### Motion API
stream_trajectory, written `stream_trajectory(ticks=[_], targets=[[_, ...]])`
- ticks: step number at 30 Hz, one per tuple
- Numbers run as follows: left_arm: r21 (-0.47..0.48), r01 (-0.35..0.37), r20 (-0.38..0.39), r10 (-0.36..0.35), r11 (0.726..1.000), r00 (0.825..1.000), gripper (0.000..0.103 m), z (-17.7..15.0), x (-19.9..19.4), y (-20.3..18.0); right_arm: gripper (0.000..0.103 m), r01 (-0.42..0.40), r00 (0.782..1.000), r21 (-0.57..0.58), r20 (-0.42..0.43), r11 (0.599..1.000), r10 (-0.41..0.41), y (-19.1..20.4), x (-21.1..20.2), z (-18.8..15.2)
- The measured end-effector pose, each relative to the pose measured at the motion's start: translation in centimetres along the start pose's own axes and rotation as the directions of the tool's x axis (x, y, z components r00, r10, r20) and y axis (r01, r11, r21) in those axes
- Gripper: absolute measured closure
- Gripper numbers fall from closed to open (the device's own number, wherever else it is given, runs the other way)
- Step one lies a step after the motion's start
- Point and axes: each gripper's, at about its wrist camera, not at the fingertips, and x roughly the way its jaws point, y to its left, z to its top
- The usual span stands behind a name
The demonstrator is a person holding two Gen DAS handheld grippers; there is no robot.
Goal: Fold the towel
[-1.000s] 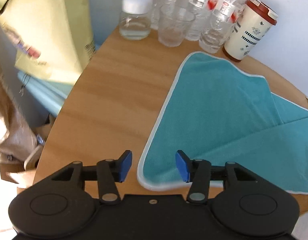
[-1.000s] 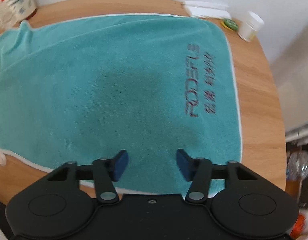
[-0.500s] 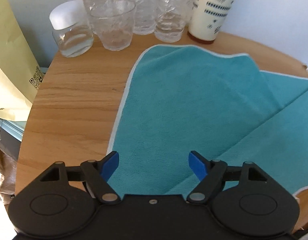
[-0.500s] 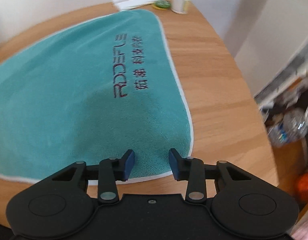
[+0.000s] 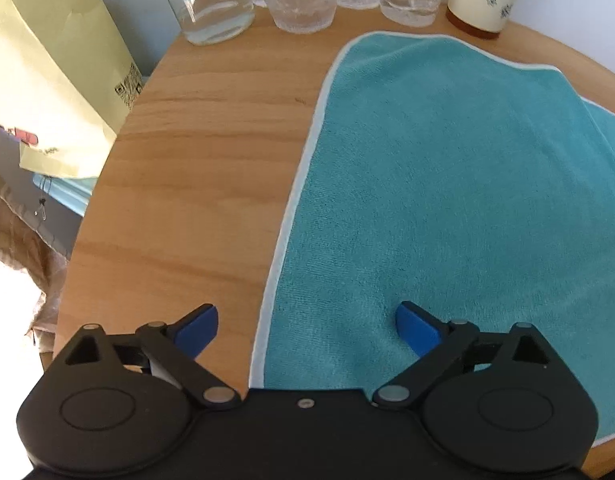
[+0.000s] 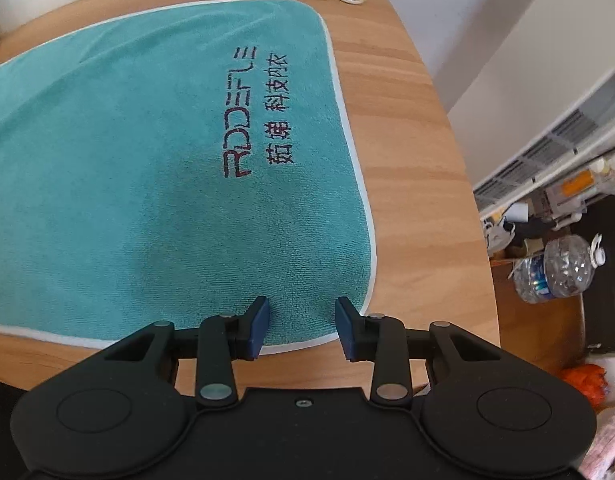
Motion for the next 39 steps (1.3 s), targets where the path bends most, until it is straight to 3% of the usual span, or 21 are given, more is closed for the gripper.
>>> stream_trajectory(ticks=[6,11,17,22,27,33,39], targets=[[0.068,-0.058,-0.024,0.059,0.996,0.998,0.005,0.2,-1.0,-1.7,0.066,0.036,0.998,0.001,-0.052,0.999,-0.036,0.1,-1.0,1.1],[0.055,-0.006,0.076,0.002,0.998,0.997,0.005,2.9,-2.6,-2.1,0.063,-0.036,0.997,0.103,0.074,0.994,0.028,-0.7,-2.5,4.1],[0.001,0.072,0.178,-0.071,0.997,0.981,0.001,8.8,-2.3,-3.9,0.063,-0.137,0.971,0.222,0.225,0.965,0.086,-1.4,-1.4,10.3],[0.01,0.014,0.186,-0.016,1.0,0.982,0.001,11.6,-0.3,-6.0,0.063,-0.156,0.953,0.196,0.288,0.968,0.095,-0.5,1.0,15.3],[-0.01,-0.04,0.183,0.041,0.999,0.982,0.001,13.7,1.6,-6.5,0.063,-0.179,0.949,0.205,0.293,0.962,0.114,-1.1,3.8,18.6],[-0.044,-0.097,0.161,0.103,0.994,0.982,0.001,15.7,3.8,-5.8,0.063,-0.158,0.954,0.21,0.284,0.965,0.095,-1.5,6.0,21.5],[-0.13,-0.108,0.148,0.127,0.986,0.981,0.0,17.0,4.4,-5.0,0.067,-0.088,0.965,0.227,0.26,0.97,0.027,-1.9,6.3,22.9]])
